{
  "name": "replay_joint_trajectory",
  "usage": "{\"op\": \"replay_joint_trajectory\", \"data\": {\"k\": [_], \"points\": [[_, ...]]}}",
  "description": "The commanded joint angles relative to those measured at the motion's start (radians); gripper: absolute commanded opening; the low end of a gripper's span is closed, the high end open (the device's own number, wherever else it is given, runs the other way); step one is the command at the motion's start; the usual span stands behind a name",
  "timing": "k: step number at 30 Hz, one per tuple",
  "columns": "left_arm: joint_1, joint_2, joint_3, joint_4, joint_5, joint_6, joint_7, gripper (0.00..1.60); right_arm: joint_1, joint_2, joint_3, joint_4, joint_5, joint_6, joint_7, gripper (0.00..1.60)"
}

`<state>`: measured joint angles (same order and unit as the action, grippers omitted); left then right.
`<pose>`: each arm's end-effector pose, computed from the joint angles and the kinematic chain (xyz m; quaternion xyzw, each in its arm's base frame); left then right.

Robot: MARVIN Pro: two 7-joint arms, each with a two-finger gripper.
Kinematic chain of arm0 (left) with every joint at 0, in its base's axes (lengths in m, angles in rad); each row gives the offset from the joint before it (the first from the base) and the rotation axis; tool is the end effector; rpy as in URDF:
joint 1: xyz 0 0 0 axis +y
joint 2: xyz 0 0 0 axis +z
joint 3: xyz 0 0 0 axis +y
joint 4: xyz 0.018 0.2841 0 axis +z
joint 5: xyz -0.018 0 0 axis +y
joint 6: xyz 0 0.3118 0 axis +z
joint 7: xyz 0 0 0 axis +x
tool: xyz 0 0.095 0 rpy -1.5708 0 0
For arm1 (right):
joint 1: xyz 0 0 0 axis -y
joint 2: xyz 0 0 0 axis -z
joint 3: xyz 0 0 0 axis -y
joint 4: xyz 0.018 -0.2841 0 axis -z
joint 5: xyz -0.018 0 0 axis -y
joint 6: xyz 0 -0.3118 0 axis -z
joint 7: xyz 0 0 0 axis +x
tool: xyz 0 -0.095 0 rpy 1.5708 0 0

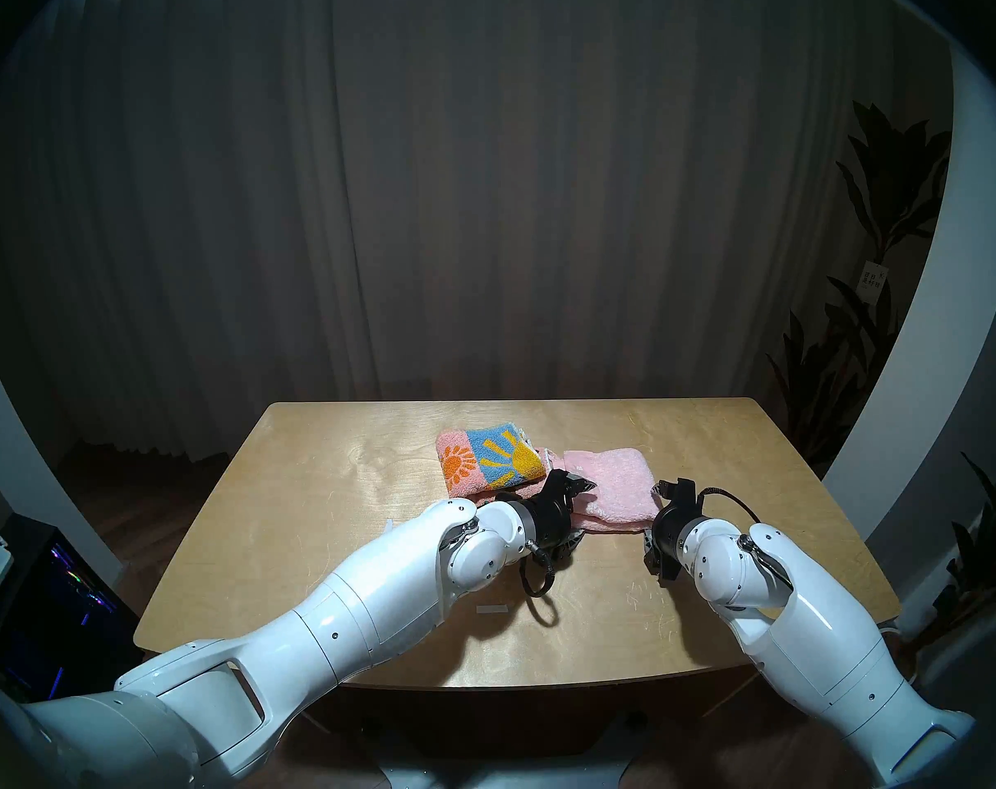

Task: Fold each towel twice and stack them on table

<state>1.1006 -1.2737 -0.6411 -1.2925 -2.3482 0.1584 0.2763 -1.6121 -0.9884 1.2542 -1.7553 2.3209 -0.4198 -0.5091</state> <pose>0.4179 -0.1978 -0.3481 0.7559 0.3553 0.0948 0.5417 0.3768 -0.0449 -0.3295 -0.5792 0.6794 -0.2722 0.3590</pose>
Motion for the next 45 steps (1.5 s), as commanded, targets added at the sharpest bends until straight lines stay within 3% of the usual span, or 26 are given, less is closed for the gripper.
{"op": "replay_joint_trajectory", "data": {"k": [1, 7, 11, 12, 13, 14, 15, 16, 21, 22, 24, 32, 35, 36, 37, 39, 40, 45], "points": [[0.023, 0.015, 0.003, 0.067, 0.012, -0.006, -0.027, 1.60, -0.030, -0.025, -0.032, 0.089, 0.007, -0.005, -0.010, 1.60], [0.024, 0.015, 0.006, 0.090, 0.015, -0.009, -0.059, 1.60, -0.033, -0.024, -0.033, 0.104, 0.012, -0.006, -0.009, 1.55], [0.023, 0.009, 0.014, 0.110, 0.018, -0.008, -0.077, 1.60, -0.036, -0.023, -0.034, 0.113, 0.015, -0.007, -0.009, 1.40], [0.022, 0.007, 0.016, 0.116, 0.019, -0.007, -0.082, 1.43, -0.035, -0.023, -0.034, 0.114, 0.016, -0.007, -0.009, 1.25], [0.021, 0.004, 0.018, 0.123, 0.018, -0.006, -0.081, 1.43, -0.035, -0.023, -0.035, 0.116, 0.018, -0.007, -0.009, 1.25], [0.019, 0.001, 0.021, 0.130, 0.018, -0.005, -0.085, 1.27, -0.034, -0.023, -0.035, 0.119, 0.019, -0.007, -0.008, 0.99], [0.017, -0.002, 0.025, 0.137, 0.020, -0.002, -0.088, 1.29, -0.033, -0.023, -0.036, 0.123, 0.021, -0.007, -0.008, 0.83], [0.015, -0.005, 0.028, 0.143, 0.021, -0.001, -0.088, 1.16, -0.033, -0.023, -0.036, 0.125, 0.021, -0.007, -0.007, 0.78], [0.014, -0.013, 0.040, 0.154, 0.025, 0.002, -0.091, 1.09, -0.032, -0.022, -0.033, 0.131, 0.028, -0.009, -0.006, 0.75], [0.011, -0.017, 0.041, 0.162, 0.024, 0.004, -0.091, 0.92, -0.032, -0.022, -0.033, 0.132, 0.029, -0.009, -0.005, 0.73], [0.011, -0.017, 0.045, 0.163, 0.025, 0.004, -0.089, 0.79, -0.031, -0.022, -0.032, 0.133, 0.032, -0.009, -0.006, 0.73], [0.006, -0.029, 0.055, 0.177, 0.032, 0.000, -0.082, 0.80, -0.026, -0.023, -0.031, 0.139, 0.041, -0.009, -0.006, 0.69], [0.010, -0.028, 0.057, 0.169, 0.034, -0.007, -0.078, 0.75, -0.025, -0.024, -0.030, 0.143, 0.044, -0.009, -0.005, 0.41], [0.008, -0.032, 0.058, 0.176, 0.034, -0.006, -0.078, 0.63, -0.025, -0.024, -0.029, 0.144, 0.046, -0.009, -0.004, 0.14], [0.010, -0.032, 0.057, 0.174, 0.034, -0.009, -0.077, 0.56, -0.024, -0.025, -0.028, 0.145, 0.047, -0.009, -0.003, 0.03], [0.008, -0.036, 0.056, 0.182, 0.034, -0.009, -0.078, 0.31, -0.024, -0.025, -0.026, 0.147, 0.049, -0.010, -0.003, 0.00], [0.010, -0.032, 0.056, 0.173, 0.035, -0.012, -0.076, 0.00, -0.023, -0.024, -0.025, 0.148, 0.050, -0.010, -0.002, 0.00], [0.015, -0.029, 0.050, 0.164, 0.034, -0.021, -0.080, 0.00, -0.021, -0.019, -0.012, 0.140, 0.060, -0.013, -0.002, 0.00]]}}
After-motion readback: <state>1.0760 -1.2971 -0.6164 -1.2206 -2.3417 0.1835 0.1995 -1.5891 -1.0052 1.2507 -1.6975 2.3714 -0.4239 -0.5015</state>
